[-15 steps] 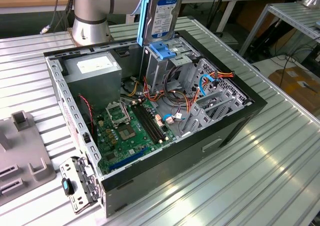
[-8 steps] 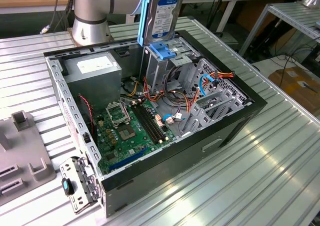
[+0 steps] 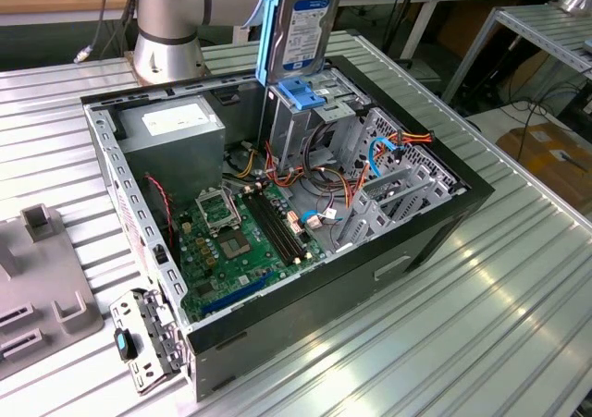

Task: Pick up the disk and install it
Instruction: 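Pick up the disk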

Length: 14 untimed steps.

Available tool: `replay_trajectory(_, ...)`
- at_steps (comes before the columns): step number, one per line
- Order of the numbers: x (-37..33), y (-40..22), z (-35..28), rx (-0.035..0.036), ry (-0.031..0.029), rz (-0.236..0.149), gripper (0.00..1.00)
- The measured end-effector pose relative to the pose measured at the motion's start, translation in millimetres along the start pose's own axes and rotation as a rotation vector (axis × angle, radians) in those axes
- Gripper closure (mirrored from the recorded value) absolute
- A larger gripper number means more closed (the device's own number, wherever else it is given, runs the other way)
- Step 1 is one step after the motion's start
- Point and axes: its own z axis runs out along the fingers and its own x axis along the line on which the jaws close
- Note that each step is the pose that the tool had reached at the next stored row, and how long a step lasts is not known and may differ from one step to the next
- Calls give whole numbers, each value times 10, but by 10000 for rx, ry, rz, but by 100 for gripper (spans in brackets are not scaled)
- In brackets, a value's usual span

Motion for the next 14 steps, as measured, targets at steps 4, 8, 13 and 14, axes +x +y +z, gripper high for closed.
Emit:
replay_trajectory(4, 9, -28, 0, 0, 3, 1, 65)
replay_trajectory(8, 23, -210, 1, 0, 7, 0, 65)
replay_trajectory(13, 23, -212, 0, -1, 9, 0, 65)
replay_trajectory(14, 23, -213, 0, 0, 9, 1, 65)
